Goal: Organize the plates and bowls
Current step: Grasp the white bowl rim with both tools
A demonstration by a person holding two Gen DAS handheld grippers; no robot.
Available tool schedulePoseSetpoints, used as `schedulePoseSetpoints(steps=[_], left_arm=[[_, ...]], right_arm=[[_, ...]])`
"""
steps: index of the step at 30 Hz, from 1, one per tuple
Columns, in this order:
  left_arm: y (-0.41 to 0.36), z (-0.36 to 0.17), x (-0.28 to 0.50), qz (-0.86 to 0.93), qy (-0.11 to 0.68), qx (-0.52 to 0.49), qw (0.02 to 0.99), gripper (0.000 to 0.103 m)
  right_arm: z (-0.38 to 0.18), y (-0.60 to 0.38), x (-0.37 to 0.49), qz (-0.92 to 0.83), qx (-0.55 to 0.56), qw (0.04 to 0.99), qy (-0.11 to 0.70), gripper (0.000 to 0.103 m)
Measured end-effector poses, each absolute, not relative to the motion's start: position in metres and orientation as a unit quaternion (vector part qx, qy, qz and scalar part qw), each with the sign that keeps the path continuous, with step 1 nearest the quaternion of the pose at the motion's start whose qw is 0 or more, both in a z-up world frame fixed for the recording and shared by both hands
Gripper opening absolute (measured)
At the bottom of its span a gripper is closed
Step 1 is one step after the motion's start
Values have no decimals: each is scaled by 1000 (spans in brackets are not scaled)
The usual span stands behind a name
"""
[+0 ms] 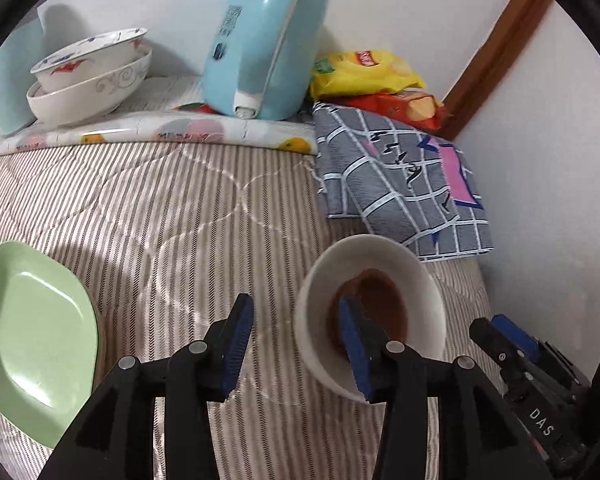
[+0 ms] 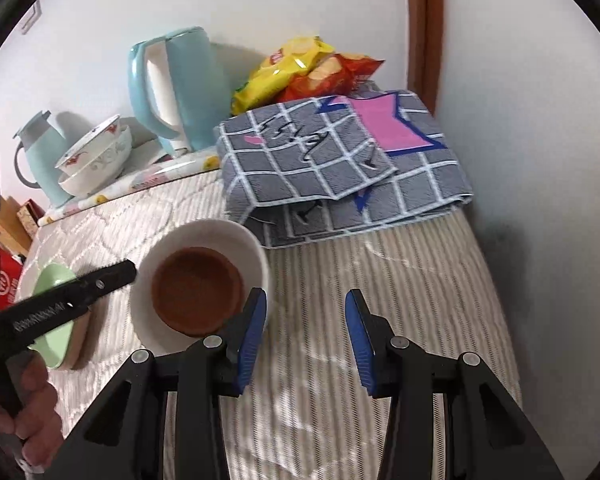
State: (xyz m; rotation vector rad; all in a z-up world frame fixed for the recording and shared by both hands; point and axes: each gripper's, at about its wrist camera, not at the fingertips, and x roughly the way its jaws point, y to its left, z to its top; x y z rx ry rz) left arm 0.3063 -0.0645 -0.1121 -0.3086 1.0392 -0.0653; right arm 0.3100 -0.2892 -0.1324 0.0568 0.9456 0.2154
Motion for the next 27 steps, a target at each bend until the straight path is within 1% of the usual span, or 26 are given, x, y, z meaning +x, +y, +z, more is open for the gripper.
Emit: schedulePoseSetpoints(steps=[2, 11, 17, 27], left_arm=[[-63, -114, 308, -33, 497, -149, 855, 42], [-69, -127, 316, -42, 515, -134, 846, 41], [-69, -136, 320, -34, 528, -124, 840, 40], [-71, -149, 325, -34, 541, -112, 833, 40]], right_arm=[[-135, -284, 314, 110, 29, 881, 459, 39], [-148, -265, 332, 122, 18, 865, 486, 18], [-159, -253, 338, 107, -17, 859, 501, 17], [-179, -242, 348, 100, -33, 840, 533, 17]])
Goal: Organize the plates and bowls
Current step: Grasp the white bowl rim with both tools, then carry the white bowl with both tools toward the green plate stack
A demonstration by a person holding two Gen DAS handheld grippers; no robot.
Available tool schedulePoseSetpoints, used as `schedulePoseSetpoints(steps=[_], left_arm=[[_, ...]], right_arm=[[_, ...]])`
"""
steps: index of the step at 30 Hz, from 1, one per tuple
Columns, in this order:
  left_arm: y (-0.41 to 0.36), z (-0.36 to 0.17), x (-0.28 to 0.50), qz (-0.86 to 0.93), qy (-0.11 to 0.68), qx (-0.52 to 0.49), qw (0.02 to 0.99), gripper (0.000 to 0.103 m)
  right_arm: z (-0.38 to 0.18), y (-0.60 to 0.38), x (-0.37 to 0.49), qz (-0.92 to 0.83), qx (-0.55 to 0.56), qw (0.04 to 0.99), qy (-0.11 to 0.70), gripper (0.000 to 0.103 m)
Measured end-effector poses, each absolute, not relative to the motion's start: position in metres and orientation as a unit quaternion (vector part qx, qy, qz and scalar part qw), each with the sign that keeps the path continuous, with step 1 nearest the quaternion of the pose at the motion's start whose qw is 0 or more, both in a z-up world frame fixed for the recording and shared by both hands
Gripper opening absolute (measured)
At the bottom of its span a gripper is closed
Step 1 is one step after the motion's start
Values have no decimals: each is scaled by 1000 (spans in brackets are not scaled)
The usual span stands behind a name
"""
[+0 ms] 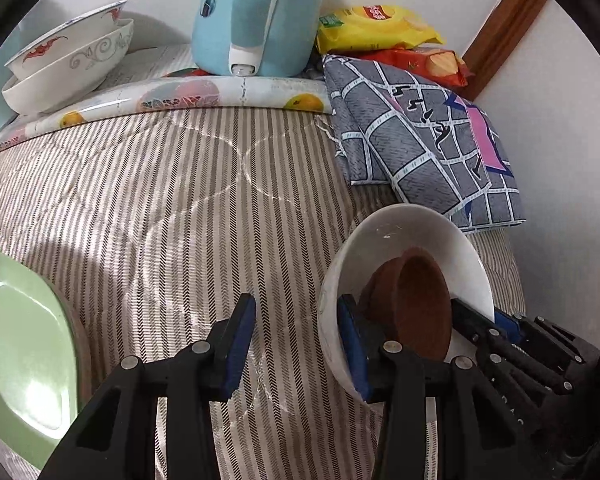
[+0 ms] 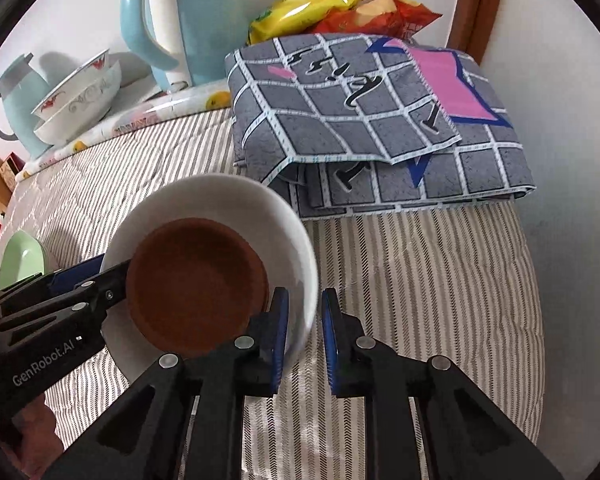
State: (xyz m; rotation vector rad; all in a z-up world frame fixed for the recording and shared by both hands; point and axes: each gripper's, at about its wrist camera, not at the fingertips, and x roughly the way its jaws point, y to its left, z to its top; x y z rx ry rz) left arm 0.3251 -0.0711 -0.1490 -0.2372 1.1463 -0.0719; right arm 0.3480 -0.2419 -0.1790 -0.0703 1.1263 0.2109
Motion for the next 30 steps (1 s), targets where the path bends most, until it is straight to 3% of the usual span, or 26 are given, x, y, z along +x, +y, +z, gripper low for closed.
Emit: schedulePoseSetpoints(steps=[15, 26, 30], left_arm=[[-73, -158, 332, -48, 547, -118, 827, 39], [-79, -158, 330, -75, 535, -142, 829, 15], [-83, -157, 329, -67, 528, -138, 835, 14]], right_arm=[[-187, -248, 359, 112, 8, 829, 548, 18], [-185, -247, 350, 107, 13, 843, 526, 16], [-186, -250, 349, 109, 25, 846, 521, 14]])
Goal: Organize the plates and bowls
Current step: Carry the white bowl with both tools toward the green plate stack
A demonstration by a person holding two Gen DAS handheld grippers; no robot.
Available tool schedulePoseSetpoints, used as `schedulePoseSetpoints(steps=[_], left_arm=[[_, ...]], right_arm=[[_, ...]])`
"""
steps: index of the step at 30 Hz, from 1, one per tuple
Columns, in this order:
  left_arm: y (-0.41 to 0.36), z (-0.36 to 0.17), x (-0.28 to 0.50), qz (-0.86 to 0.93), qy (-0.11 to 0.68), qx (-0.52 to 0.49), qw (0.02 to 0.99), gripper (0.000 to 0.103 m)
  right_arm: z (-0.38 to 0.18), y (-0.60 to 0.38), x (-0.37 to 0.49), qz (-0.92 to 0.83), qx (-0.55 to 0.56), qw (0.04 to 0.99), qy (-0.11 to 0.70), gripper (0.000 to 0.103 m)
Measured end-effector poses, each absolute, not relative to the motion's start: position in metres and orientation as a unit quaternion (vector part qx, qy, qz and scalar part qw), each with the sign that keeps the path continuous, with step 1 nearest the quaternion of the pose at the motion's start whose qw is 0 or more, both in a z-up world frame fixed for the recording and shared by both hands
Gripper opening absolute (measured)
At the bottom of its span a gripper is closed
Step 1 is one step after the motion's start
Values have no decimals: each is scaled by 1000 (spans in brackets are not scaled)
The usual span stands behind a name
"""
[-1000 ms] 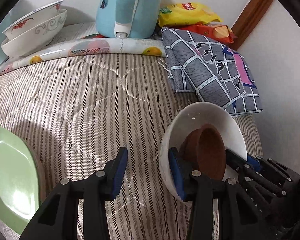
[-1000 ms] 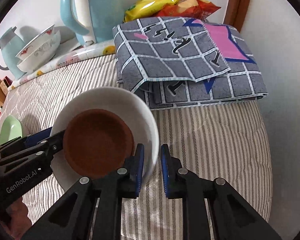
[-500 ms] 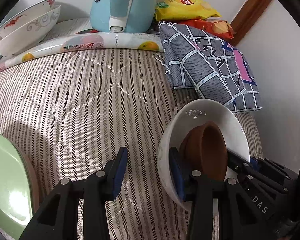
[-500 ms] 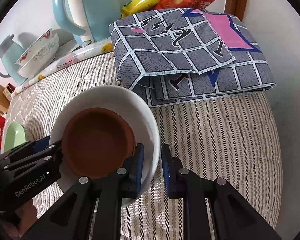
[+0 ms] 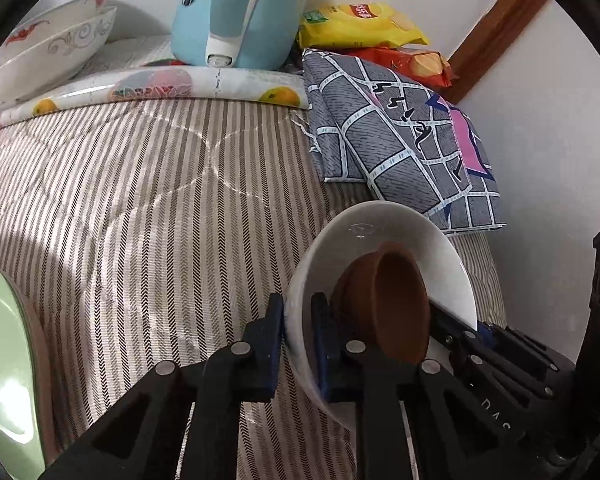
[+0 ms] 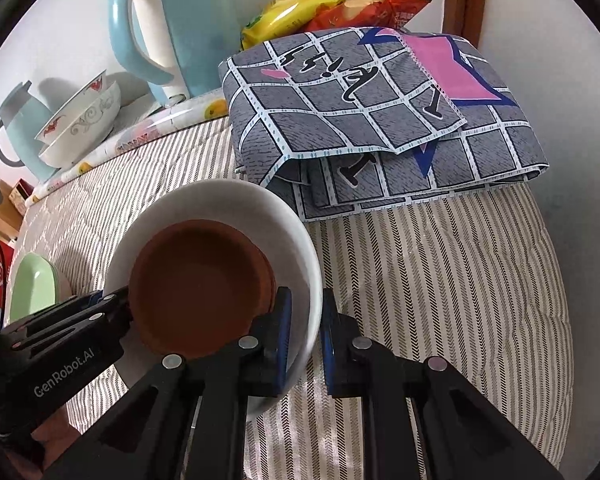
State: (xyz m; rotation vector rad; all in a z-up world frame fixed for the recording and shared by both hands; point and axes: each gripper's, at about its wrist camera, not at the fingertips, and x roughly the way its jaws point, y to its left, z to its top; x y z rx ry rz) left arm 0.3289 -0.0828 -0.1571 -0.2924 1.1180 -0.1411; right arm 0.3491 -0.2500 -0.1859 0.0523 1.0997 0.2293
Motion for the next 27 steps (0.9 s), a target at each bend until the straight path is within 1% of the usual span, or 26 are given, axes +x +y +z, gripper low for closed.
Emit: schedulePoseSetpoints(steps=[13, 22, 27], left_arm=[[-81, -154, 314, -54, 524, -128, 840, 12], [-78, -150, 287, -53, 528, -140, 836, 12], [-75, -138, 271, -50, 519, -139, 842, 12]], right_arm=[[-183, -248, 337, 99, 35, 851, 515, 11], [-175, -250, 312, 99, 37, 850, 517, 11], [-166, -248, 294, 100, 39, 854, 509, 11]])
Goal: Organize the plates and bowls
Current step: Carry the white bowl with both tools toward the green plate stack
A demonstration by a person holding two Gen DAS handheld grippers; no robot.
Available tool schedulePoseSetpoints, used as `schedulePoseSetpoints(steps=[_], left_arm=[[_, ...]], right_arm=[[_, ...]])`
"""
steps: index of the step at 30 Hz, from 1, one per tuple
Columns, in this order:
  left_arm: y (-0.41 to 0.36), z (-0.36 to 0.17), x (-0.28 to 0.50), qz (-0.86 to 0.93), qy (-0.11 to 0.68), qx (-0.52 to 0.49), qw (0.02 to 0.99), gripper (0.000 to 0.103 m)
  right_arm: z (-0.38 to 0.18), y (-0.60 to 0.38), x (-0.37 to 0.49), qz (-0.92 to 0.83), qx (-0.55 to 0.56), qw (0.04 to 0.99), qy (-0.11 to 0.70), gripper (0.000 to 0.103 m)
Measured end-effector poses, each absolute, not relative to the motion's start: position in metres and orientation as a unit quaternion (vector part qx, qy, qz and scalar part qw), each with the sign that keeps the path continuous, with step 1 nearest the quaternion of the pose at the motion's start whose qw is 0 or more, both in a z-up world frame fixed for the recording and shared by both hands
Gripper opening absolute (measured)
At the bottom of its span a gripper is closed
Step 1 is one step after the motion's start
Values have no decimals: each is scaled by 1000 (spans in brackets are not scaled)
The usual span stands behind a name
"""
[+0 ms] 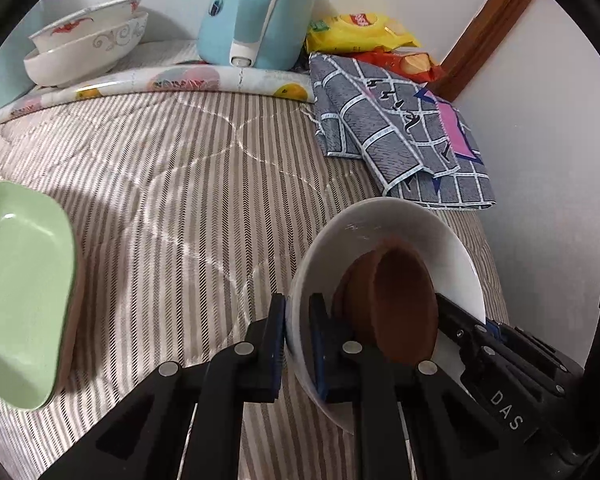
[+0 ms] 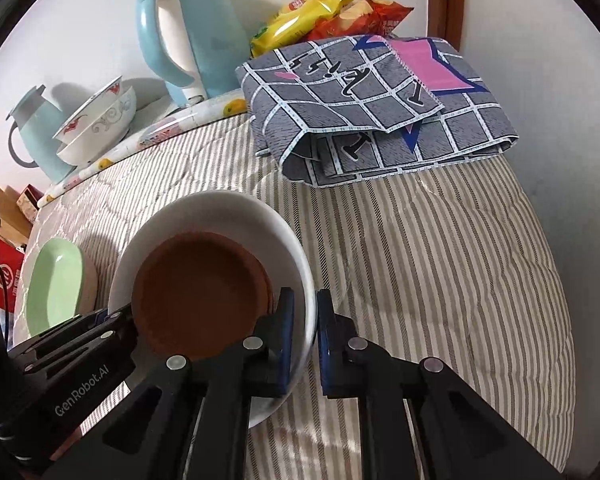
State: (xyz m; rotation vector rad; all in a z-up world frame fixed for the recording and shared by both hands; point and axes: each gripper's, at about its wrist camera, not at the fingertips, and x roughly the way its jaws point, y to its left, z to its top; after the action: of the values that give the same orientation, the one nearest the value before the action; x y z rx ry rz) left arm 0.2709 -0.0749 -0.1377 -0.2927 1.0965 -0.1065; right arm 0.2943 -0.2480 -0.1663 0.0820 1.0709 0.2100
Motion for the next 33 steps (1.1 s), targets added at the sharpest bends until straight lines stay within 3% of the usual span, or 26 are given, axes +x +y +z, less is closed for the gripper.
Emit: schedulePoseSetpoints(steps=[33], left_arm=[[1, -61, 212, -18, 458, -143, 877, 11]], right_arm=[[-91, -179, 237, 133, 35, 882, 450, 10]])
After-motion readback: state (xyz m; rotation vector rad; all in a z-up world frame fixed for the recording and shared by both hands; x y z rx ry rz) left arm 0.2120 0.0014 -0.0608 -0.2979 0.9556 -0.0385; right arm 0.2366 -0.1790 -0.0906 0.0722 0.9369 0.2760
